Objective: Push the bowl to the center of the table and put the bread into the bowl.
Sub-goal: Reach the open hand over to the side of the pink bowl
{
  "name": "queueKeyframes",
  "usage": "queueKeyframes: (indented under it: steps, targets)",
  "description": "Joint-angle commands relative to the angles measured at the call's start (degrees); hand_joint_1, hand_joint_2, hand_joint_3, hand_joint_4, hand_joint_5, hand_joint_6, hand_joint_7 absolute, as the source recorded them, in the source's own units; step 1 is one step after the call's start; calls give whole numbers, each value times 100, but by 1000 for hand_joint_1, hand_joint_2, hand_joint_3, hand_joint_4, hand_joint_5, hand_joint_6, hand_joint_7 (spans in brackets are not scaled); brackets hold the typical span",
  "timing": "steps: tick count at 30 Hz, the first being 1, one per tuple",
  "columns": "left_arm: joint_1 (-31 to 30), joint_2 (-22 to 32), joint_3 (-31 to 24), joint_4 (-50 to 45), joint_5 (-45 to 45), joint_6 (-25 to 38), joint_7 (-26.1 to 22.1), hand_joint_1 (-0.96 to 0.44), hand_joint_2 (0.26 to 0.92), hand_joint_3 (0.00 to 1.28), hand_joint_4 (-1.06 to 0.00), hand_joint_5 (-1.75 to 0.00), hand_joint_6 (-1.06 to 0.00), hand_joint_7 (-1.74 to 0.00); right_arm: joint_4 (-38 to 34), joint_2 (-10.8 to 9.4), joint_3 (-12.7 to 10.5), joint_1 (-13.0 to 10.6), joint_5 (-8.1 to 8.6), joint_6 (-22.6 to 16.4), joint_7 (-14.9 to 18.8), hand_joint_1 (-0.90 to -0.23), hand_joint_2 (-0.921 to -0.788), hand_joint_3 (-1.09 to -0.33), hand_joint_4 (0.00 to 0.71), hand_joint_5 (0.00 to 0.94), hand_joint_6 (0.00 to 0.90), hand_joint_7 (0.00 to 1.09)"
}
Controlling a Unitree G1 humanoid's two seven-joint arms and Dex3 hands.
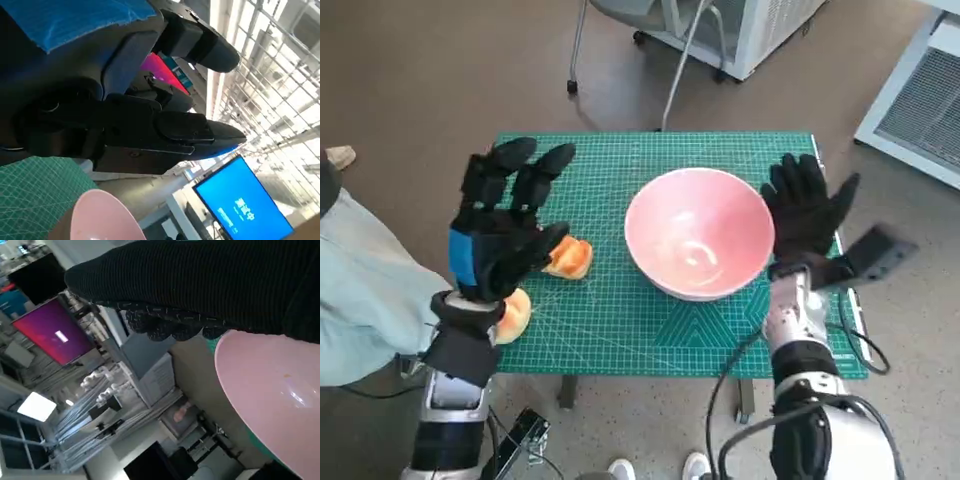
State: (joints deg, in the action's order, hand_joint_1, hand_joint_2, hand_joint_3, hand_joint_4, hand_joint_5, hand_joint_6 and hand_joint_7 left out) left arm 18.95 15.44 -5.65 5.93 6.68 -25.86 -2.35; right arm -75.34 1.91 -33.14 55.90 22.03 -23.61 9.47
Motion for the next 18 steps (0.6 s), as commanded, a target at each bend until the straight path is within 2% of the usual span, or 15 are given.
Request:
queueKeyframes:
  steps: [1, 9, 14, 18]
  targets:
    - [-152, 18, -66, -223, 70, 123, 96, -100, 909, 138, -152, -782, -147, -930, -104, -118, 31, 104, -66, 174, -167, -465, -921, -831, 238, 19, 93, 599]
    - [-260, 47, -108, -303, 74, 211, 130, -97, 900, 155, -147, -786, -144, -932, -95, -116, 103, 189, -125, 213, -108, -479, -921, -825, 253, 23, 110, 621]
    - [-300, 111, -155, -318, 80, 258, 101, -108, 896, 163, -149, -780, -146, -927, -54, 30, 227, 175, -283, 104, 6, -487, -921, -820, 267, 27, 119, 637]
    - [-310, 253, -228, -295, 87, 289, 38, -125, 892, 163, -156, -766, -152, -910, 11, 195, 383, 148, -456, -105, 27, -476, -921, -828, 277, 23, 91, 667]
